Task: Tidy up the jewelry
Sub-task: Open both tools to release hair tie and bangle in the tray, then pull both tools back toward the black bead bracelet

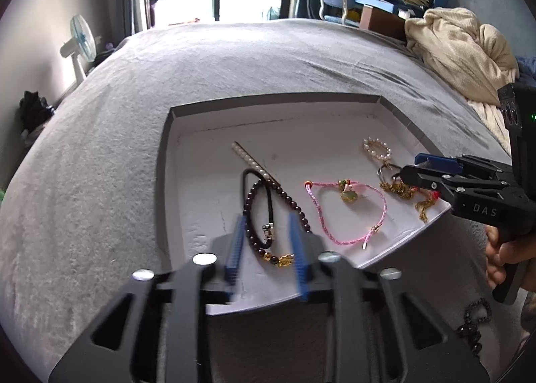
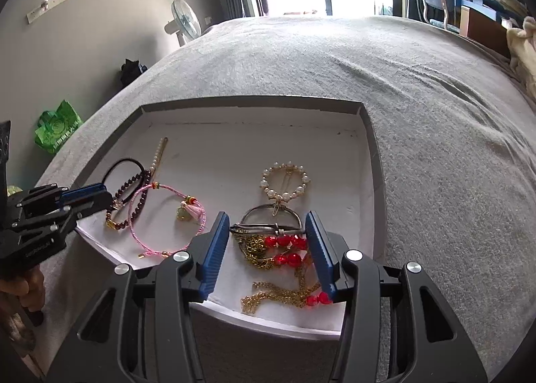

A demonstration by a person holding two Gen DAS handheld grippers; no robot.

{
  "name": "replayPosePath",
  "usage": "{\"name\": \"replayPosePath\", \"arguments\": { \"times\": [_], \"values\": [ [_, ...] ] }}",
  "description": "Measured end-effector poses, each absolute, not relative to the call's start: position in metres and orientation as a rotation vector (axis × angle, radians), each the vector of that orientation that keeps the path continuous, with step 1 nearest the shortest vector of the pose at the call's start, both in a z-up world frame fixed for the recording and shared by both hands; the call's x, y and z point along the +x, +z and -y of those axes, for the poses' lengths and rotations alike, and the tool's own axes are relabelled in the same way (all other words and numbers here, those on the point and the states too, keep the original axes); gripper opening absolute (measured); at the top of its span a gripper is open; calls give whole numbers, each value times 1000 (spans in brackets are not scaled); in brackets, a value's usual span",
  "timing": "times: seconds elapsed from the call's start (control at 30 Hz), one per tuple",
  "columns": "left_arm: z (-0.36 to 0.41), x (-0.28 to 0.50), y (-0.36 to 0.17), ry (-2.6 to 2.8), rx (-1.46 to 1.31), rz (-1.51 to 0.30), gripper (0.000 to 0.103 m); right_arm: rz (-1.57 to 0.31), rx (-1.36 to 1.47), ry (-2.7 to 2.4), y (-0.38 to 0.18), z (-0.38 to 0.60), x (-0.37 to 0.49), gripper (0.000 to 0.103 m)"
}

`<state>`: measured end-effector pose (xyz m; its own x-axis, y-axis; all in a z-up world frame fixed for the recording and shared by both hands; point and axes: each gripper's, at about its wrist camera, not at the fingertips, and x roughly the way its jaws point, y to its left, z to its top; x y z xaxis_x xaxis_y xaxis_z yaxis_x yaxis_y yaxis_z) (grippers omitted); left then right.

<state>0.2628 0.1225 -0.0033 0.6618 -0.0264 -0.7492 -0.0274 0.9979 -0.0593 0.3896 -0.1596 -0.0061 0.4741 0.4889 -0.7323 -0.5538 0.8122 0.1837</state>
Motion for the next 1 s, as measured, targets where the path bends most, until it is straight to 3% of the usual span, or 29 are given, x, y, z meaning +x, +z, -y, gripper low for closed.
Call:
{"name": "replayPosePath", "arguments": {
  "times": [0.1, 0.2, 0.3, 0.6, 0.83, 1.0],
  "values": [
    [-120, 258, 1, 8, -48, -833, 45, -852, -74, 643, -2, 162, 386, 57],
    [-117, 253, 6, 4, -35, -810, 68, -838, -62, 645, 4, 165, 382, 62],
    [-115, 248, 13, 0, -39, -790, 77, -825, -54, 648, 8, 168, 377, 66],
    [-108, 231, 24, 0, -36, -758, 90, -775, -32, 655, 24, 178, 359, 81],
    [-99, 212, 25, -9, -47, -757, 93, -733, -43, 651, 30, 186, 340, 96],
    [-89, 196, 22, -33, -46, -764, 93, -728, -52, 641, 28, 195, 329, 97]
  ]
}}
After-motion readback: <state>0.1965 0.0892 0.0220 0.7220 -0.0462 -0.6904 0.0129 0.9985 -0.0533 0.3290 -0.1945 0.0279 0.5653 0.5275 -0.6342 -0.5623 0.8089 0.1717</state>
